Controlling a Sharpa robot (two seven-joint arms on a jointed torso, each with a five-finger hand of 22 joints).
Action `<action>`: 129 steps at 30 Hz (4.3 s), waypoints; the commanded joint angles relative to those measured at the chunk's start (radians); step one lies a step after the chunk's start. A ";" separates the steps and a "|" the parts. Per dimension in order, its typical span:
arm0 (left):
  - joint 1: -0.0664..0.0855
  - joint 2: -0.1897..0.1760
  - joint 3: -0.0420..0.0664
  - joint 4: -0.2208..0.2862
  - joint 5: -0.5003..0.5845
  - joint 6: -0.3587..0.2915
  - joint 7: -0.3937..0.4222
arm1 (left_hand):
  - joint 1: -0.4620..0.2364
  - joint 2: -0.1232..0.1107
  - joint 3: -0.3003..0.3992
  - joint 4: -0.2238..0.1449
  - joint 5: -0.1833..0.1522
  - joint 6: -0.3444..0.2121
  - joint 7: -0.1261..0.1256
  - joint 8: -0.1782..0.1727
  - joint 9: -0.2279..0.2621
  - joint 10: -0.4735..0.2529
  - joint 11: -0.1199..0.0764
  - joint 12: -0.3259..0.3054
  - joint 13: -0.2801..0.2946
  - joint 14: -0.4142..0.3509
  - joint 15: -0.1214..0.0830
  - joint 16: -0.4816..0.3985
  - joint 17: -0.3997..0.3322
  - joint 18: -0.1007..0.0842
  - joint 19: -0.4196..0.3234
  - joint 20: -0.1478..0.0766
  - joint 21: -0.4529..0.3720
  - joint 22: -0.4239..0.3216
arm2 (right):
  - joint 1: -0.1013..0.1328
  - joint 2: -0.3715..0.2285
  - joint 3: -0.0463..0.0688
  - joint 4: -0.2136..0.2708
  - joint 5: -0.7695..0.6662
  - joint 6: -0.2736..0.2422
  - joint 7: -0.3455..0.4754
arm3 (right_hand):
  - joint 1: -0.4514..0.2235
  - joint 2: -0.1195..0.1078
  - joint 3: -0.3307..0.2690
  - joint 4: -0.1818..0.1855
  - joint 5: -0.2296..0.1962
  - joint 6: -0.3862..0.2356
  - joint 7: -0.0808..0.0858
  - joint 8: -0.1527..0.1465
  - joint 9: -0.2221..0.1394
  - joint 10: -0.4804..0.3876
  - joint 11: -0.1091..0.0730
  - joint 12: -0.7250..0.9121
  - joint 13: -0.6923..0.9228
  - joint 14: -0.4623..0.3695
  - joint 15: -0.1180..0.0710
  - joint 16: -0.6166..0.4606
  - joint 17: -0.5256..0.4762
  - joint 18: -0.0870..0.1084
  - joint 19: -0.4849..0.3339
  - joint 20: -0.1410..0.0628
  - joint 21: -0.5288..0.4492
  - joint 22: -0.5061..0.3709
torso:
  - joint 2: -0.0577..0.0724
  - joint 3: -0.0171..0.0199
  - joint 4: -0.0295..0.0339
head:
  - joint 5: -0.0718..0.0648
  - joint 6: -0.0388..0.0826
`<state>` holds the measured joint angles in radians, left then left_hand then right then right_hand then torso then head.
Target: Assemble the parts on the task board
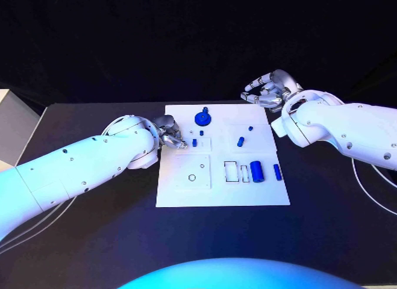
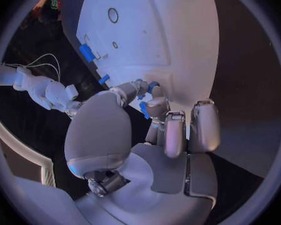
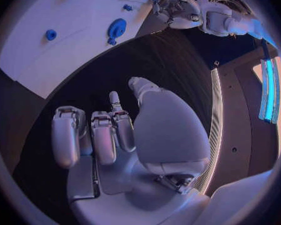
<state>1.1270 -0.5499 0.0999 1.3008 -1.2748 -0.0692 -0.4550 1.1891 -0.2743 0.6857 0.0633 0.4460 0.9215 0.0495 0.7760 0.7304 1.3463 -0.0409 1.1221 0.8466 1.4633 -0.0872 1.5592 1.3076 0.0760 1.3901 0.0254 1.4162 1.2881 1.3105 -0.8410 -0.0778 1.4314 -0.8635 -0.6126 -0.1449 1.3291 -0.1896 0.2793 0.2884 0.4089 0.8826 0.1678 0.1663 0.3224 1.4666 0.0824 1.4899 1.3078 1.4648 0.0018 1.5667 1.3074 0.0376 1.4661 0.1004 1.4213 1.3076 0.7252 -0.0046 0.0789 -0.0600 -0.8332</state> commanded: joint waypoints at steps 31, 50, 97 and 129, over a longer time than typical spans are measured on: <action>-0.006 0.002 -0.003 -0.047 0.108 0.028 -0.023 | -0.036 0.034 -0.046 0.074 -0.012 -0.024 -0.017 -0.044 0.002 -0.048 0.005 -0.043 -0.064 0.089 0.000 -0.025 0.200 0.001 -0.024 0.000 -0.033 -0.050 | -0.002 -0.003 0.000 0.000 -0.001 0.007 0.012 | -0.013 0.001 0.012 -0.002 0.007 -0.007 0.001 0.004 -0.001 0.021 0.000 0.005 0.184 0.103 0.001 -0.001 0.251 0.001 0.057 -0.002 -0.005 0.122 | 0.000 -0.0003 0.0006 | 0.000 0.002; -0.005 0.002 -0.003 -0.057 0.173 0.013 -0.017 | -0.031 0.039 -0.130 0.131 -0.010 -0.055 0.011 -0.105 -0.014 -0.097 0.028 -0.076 -0.114 0.085 0.018 -0.030 0.191 0.005 -0.038 0.016 -0.050 -0.072 | -0.005 -0.003 0.000 -0.002 0.000 0.008 0.012 | -0.013 0.001 0.012 -0.002 0.007 -0.007 0.001 0.004 -0.001 0.021 0.000 0.005 0.184 0.103 0.001 -0.001 0.251 0.001 0.057 -0.002 -0.005 0.122 | 0.000 0.0002 0.0000 | 0.000 0.002; -0.007 -0.029 0.010 -0.018 0.194 0.013 -0.019 | -0.055 0.132 -0.565 0.233 -0.394 -0.032 0.009 -0.121 0.018 -0.105 0.028 -0.052 -0.129 0.086 0.020 -0.026 0.197 0.006 -0.035 0.020 -0.054 -0.065 | -0.010 -0.007 0.000 -0.001 0.002 0.005 0.014 | -0.017 -0.002 0.020 -0.004 0.009 -0.009 0.002 0.004 -0.002 0.020 0.000 0.004 0.182 0.103 0.001 -0.001 0.252 0.001 0.057 -0.002 -0.006 0.121 | 0.000 0.0003 0.0003 | -0.001 0.002; -0.041 -0.118 0.121 0.045 0.384 -0.062 0.185 | 0.342 0.271 -0.568 0.231 -0.392 -0.199 0.093 -0.167 -0.055 -0.421 0.106 -0.237 -0.383 -0.212 0.091 -0.342 -0.294 0.107 -0.402 0.079 -0.483 -0.581 | -0.011 -0.015 0.000 -0.001 0.016 0.004 0.028 | -0.017 -0.002 0.024 -0.004 0.010 -0.009 0.002 0.004 -0.002 0.019 0.001 0.004 0.182 0.103 0.001 -0.002 0.249 0.001 0.057 -0.002 -0.006 0.121 | -0.001 -0.0011 0.0009 | 0.000 0.013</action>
<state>1.0878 -0.6669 0.2201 1.3405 -0.9126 -0.1064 -0.3520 1.5213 -0.0018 0.1098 0.2927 0.0547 0.7219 0.1373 0.6120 0.6783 0.9323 0.0646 0.8906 0.4678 1.2623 0.0024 1.2270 1.0275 0.1726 0.9976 0.1052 0.9426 0.7156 1.3002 -0.8557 -0.0778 1.4303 -0.8512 -0.6132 -0.1356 1.3199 -0.1907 0.2964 0.2850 0.4125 0.8792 0.1711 0.1663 0.3224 1.4666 0.0824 1.4899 1.3073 1.4648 0.0017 1.5667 1.3074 0.0376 1.4661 0.1004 1.4173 1.3078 0.7244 -0.0053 0.0798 -0.0607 -0.8221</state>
